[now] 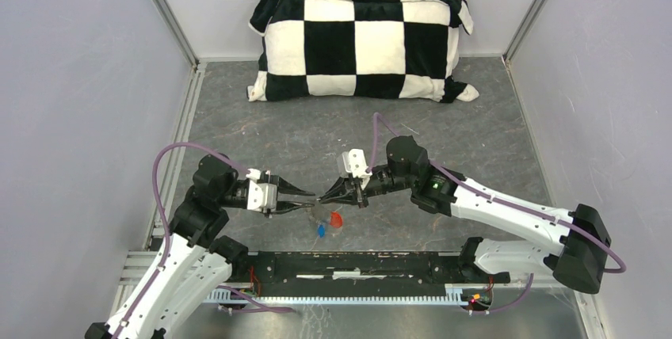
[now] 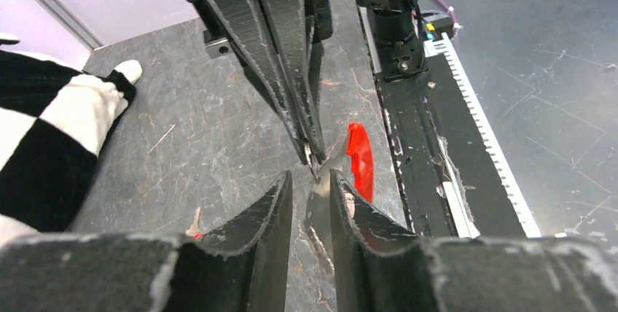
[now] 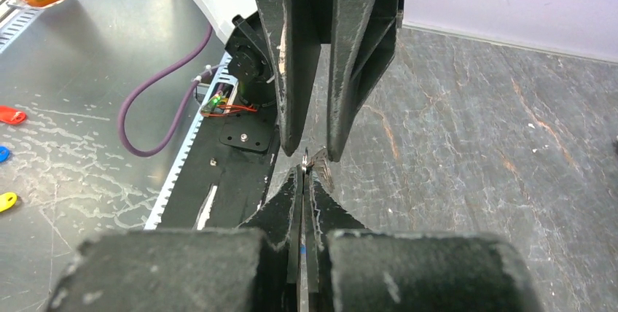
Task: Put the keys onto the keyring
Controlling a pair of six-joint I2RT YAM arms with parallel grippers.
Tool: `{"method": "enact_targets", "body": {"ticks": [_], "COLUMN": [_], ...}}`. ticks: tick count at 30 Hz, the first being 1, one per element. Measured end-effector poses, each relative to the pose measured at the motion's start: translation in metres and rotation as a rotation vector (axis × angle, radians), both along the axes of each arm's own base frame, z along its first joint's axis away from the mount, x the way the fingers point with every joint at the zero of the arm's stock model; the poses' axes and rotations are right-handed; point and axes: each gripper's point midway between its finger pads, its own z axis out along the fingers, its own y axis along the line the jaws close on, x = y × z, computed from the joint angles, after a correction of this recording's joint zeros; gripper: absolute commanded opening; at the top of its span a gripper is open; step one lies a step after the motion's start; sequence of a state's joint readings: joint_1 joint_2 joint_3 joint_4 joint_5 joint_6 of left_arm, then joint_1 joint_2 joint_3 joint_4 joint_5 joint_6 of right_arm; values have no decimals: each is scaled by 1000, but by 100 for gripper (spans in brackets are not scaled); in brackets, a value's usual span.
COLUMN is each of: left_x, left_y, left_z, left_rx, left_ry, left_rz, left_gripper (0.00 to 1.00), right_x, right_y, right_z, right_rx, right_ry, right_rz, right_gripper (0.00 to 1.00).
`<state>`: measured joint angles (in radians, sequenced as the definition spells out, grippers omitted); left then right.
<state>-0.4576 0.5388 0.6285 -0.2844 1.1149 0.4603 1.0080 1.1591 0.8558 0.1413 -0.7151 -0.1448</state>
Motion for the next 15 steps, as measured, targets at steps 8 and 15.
{"method": "enact_targets", "body": {"ticks": [8,15], "left_x": [-9,-9], "left_y": [2,3], "left_z": [-10,-16], "left_rx": [26,41], "left_ry": [-31,-30], "left_rz": [-51,-57], "left_gripper": [30,28], "right_x": [-2,-3], "right_y": [5,8], "right_z": [5,3], "right_rx": [2,-17], "right_ry": [-5,5], "right_rz": [38,57], "right_gripper": [0,0]}}
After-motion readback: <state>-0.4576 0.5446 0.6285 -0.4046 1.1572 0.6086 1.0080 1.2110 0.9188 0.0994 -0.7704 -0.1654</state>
